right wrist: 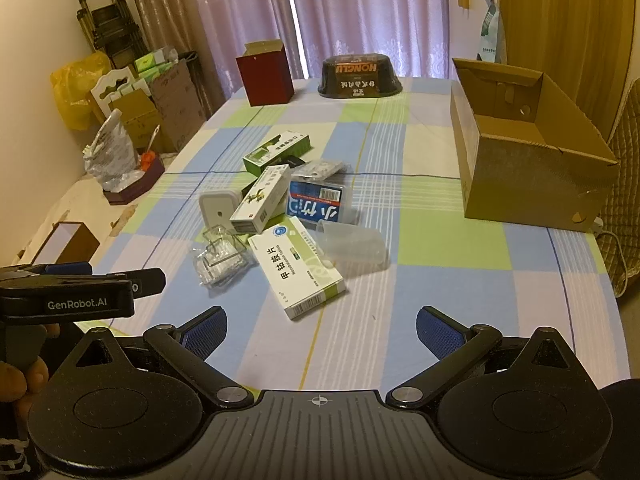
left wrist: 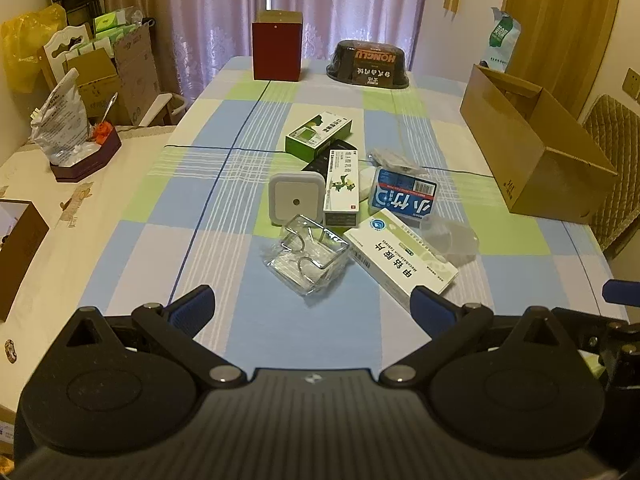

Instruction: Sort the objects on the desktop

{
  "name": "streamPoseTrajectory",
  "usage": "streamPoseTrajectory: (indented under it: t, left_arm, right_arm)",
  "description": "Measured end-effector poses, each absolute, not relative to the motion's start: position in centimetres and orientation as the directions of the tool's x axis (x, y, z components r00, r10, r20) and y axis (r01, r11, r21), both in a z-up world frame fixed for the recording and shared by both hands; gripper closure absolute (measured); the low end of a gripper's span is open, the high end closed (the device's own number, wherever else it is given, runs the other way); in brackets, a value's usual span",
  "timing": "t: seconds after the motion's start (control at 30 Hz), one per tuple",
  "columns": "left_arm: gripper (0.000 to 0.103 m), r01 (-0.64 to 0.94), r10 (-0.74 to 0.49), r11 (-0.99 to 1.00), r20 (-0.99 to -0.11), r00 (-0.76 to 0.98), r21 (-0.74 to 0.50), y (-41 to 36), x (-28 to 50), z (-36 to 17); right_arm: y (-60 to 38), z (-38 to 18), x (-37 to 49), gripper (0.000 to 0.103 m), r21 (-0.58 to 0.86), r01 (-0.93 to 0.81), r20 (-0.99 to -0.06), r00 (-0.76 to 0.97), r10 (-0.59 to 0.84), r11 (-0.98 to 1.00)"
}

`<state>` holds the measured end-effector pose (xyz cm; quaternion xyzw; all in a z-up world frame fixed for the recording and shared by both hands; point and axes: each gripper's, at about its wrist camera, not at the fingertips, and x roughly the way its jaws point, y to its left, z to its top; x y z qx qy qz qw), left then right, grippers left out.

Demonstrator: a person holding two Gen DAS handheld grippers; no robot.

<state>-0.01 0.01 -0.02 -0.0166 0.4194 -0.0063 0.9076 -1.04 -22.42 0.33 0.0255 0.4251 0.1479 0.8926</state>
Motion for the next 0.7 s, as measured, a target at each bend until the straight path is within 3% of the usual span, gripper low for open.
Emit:
streamPoseTrajectory:
  t: [0.7]
  left_arm:
    - [0.001, 0.002, -0.04, 0.999, -0.738, 0.674, -0.052, 0.21, -0.54, -0.19]
  right_arm:
    - [-22.46, 0.32, -1.71, 0.0, 0.187, -0.23, -0.722, 0.627, 0.293, 0.955]
